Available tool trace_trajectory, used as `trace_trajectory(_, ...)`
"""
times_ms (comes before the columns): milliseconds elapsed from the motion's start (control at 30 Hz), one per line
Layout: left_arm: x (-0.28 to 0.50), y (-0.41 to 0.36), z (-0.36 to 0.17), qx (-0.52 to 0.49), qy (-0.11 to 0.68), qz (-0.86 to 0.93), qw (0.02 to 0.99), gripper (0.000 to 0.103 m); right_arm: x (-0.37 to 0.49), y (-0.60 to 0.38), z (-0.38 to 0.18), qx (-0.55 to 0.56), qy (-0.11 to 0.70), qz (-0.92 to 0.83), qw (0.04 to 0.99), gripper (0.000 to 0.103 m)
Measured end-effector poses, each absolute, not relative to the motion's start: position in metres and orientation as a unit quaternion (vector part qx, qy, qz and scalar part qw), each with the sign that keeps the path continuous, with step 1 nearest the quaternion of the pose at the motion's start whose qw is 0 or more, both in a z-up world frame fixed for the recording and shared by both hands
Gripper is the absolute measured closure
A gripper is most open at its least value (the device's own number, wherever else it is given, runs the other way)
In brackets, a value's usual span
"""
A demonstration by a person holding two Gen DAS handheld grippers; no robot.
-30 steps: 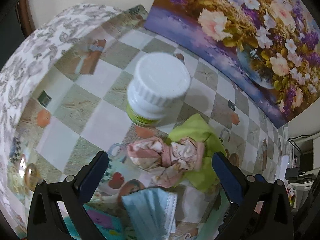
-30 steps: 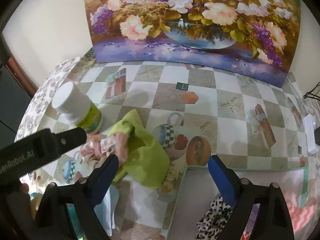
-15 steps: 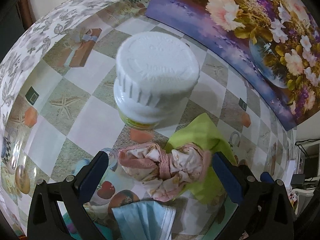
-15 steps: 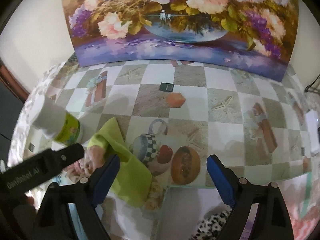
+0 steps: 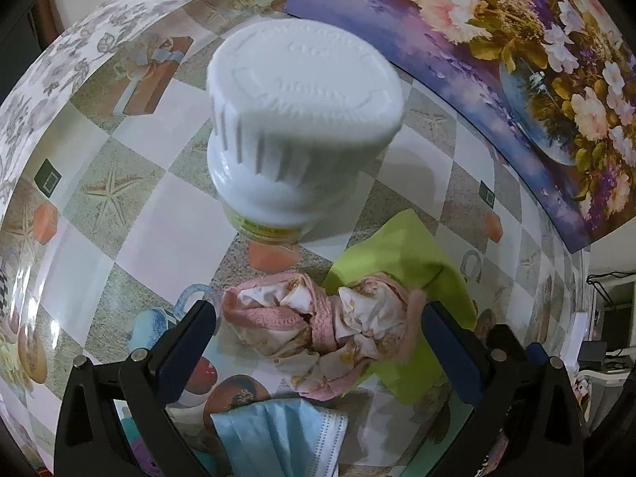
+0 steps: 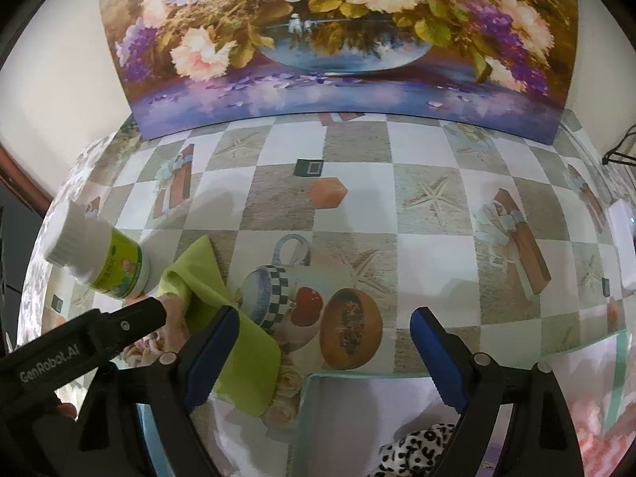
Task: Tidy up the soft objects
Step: 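Close the left tool on the pink floral scrunchie and lift it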
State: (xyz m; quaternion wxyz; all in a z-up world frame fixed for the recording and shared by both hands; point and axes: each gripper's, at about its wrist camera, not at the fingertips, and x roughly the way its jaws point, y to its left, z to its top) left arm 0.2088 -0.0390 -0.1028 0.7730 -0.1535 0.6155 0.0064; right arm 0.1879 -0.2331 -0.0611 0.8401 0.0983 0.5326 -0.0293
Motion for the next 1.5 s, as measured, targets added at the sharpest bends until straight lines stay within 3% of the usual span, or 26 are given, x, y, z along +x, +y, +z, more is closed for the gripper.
trace_trajectory(200, 0.209, -0.044, -0.110, -0.141, 0.623, 0.003, 0.770, 0.001, 0.187, -0.244, -0.056, 0.118, 0.526, -0.038, 0.842, 0.013)
trace_trajectory(333, 0.211, -0.051, -0.114, -0.126, 0.627, -0.001, 0.769, 0.010, 0.186, -0.245, -0.055, 0.120, 0.525, -0.038, 0.842, 0.013)
trace_trajectory(500, 0.209, -0.061, -0.116, -0.115, 0.631, -0.005, 0.767, 0.013, 0.187, -0.240, -0.053, 0.114, 0.525, -0.033, 0.843, 0.013)
trace_trajectory(567, 0.208, -0.065, -0.116, -0.111, 0.632, -0.009, 0.767, 0.023, 0.187, -0.241, -0.053, 0.115, 0.524, -0.032, 0.843, 0.013)
trace_trajectory(633, 0.208, -0.070, -0.115, -0.108, 0.634, -0.013, 0.766, 0.042, 0.186, -0.240, -0.052, 0.115, 0.526, -0.028, 0.842, 0.013)
trace_trajectory(733, 0.206, -0.072, -0.112, -0.108, 0.633, -0.018, 0.766, 0.055, 0.186, -0.239, -0.052, 0.113, 0.527, -0.027, 0.842, 0.013)
trace_trajectory(1000, 0.207, -0.066, -0.097, -0.121, 0.627, -0.040, 0.769, 0.076, 0.187, -0.237, -0.051, 0.111, 0.528, -0.024, 0.842, 0.013)
trace_trajectory(1500, 0.195, -0.004, -0.043, -0.172, 0.582, -0.012, 0.795, 0.080, 0.189, -0.196, -0.053, 0.075, 0.529, 0.034, 0.845, 0.013)
